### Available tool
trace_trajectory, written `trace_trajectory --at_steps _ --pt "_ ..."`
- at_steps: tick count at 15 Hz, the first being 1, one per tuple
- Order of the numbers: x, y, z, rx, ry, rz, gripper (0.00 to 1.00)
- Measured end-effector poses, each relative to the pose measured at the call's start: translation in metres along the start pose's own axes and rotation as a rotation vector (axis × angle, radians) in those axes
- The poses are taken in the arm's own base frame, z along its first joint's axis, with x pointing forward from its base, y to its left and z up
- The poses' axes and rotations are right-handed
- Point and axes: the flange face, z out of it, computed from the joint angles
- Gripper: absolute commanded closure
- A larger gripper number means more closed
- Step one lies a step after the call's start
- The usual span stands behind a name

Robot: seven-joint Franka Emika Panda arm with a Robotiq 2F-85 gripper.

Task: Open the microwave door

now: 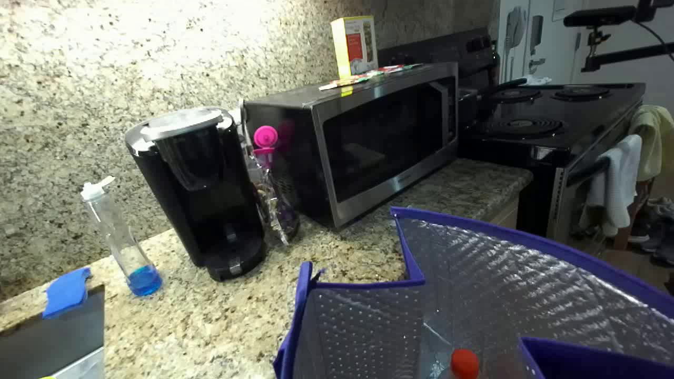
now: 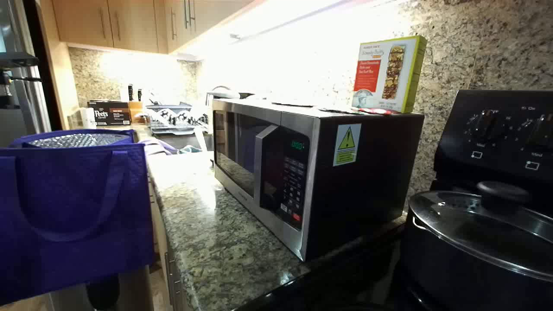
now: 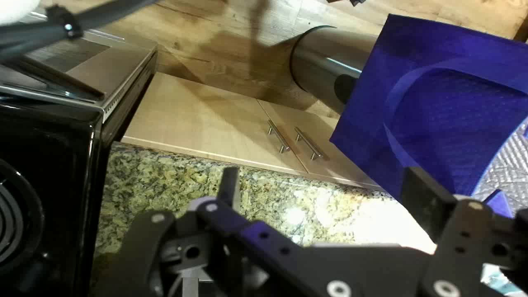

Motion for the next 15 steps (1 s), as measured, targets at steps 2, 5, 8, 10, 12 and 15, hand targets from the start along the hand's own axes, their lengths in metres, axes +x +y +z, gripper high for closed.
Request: trace_trajectory --at_steps 2,5,8,10,12,15 --pt "0.0 0.0 0.0 0.0 0.0 0.0 0.0" --pt "0.001 0.0 0.0 0.0 0.003 0.0 0.0" --pt "0.009 0.002 -0.009 -0.011 0.026 -0.011 0.0" --pt "0.025 0.005 -0.021 -0.026 0.054 -0.045 0.0" --pt "0.049 0.007 -0.031 -0.039 0.068 -0.095 0.0" --pt "0.096 0.013 -0.034 -0.061 0.033 -0.096 0.0"
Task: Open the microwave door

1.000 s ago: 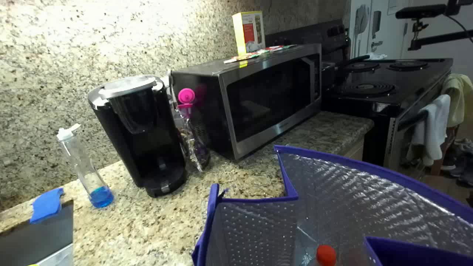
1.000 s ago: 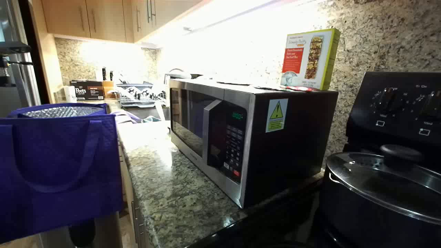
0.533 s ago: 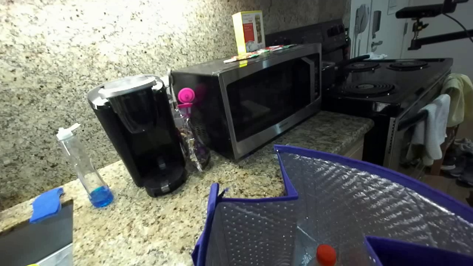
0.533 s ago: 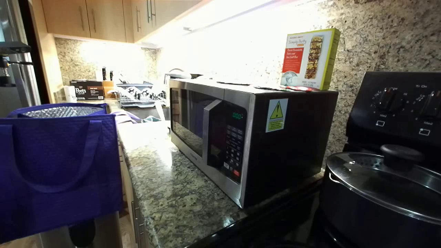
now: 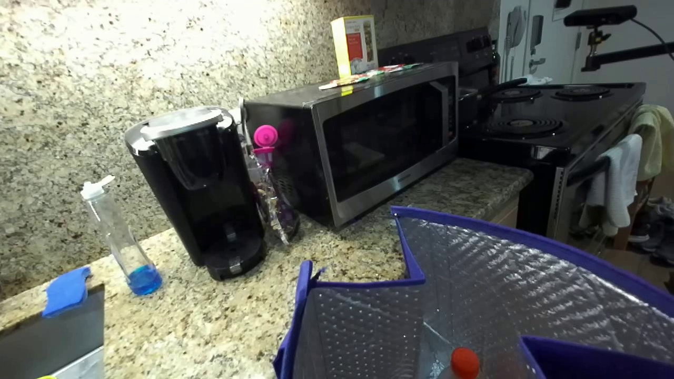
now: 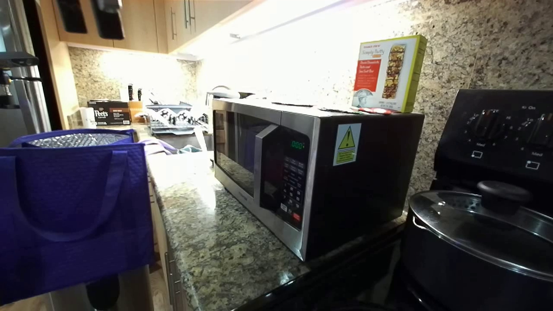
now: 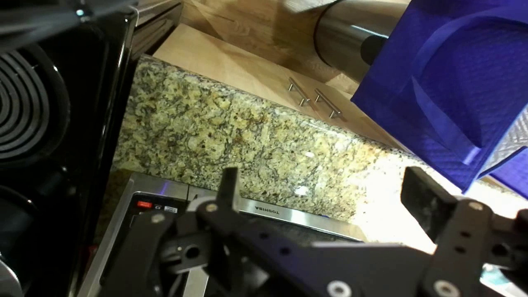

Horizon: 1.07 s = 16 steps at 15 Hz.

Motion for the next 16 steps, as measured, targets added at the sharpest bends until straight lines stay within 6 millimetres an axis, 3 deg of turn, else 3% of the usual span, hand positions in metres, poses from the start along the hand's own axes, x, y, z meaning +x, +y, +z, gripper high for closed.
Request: trace_trajectory --at_steps 4,8,13,16 --pt "0.065 0.021 0.014 -0.03 -0.053 0.049 0.0" --pt "0.114 0.049 0.046 0.002 -0.136 0.173 0.0" --pt "0.154 0.084 0.078 -0.001 -0.207 0.251 0.0" --pt "0.169 0.093 0.091 -0.002 -0.243 0.252 0.0"
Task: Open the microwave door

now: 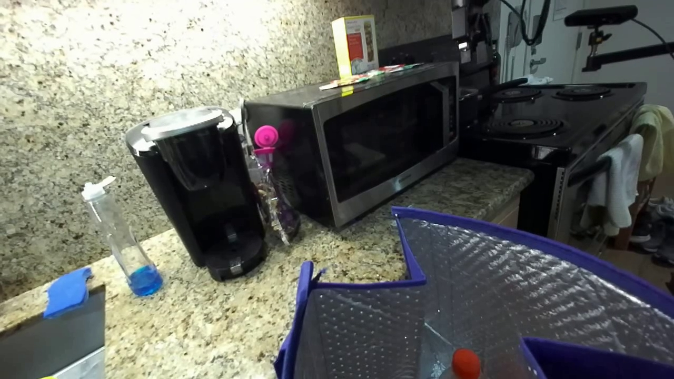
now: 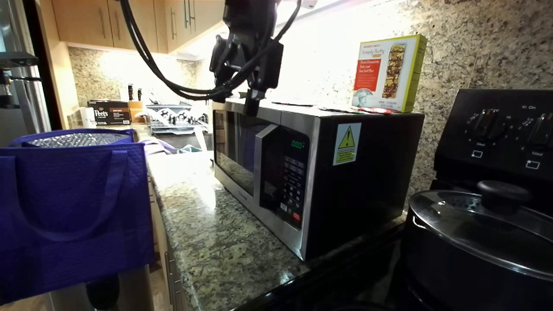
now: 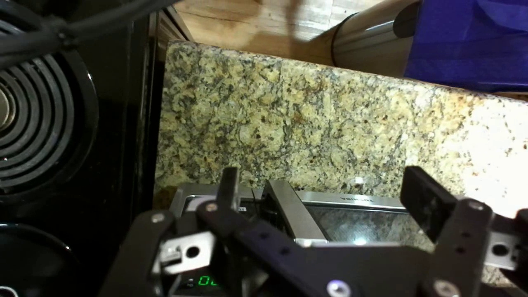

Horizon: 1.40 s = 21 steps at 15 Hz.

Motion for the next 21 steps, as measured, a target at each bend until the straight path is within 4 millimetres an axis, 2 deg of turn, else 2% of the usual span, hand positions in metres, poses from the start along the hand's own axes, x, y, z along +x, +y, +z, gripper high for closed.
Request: trace_trajectory --at_steps 5,8,15,21 --pt "0.002 0.001 -0.011 0.005 0.012 -0.013 0.0" --pt "0.004 0.003 -0.006 0.006 0.005 0.018 0.0" --pt "0.048 -0.022 0.032 -0.016 0.026 0.004 0.0" --pt "0.063 -0.03 0.032 -0.067 0.098 0.152 0.0"
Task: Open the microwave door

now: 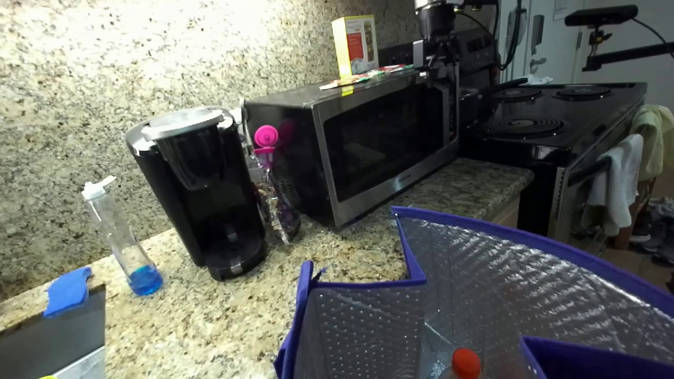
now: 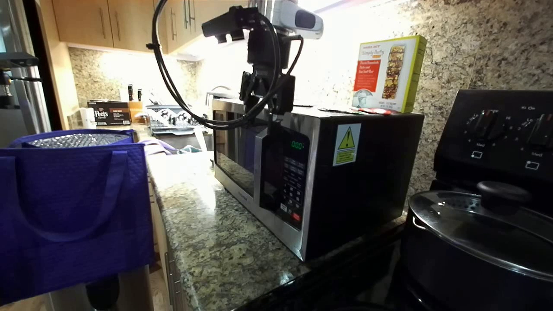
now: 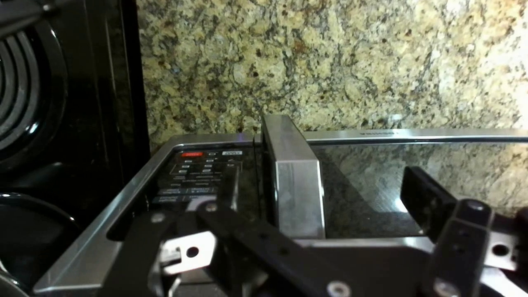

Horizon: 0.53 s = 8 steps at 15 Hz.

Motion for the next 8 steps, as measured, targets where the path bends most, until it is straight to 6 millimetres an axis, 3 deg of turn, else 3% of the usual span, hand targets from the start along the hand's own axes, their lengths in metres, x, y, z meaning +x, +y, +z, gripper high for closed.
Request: trace_trajectory --at_steps 1,2,3,8 --pt "0.001 -0.002 0.0 -0.005 0.007 0.034 0.0" --pt "0.001 -0.004 0.0 -0.005 0.011 0.064 0.25" --pt "0.001 -0.007 0.001 -0.005 0.01 0.091 0.26" --pt "0.0 -0.011 0.003 -0.014 0.005 0.14 0.57"
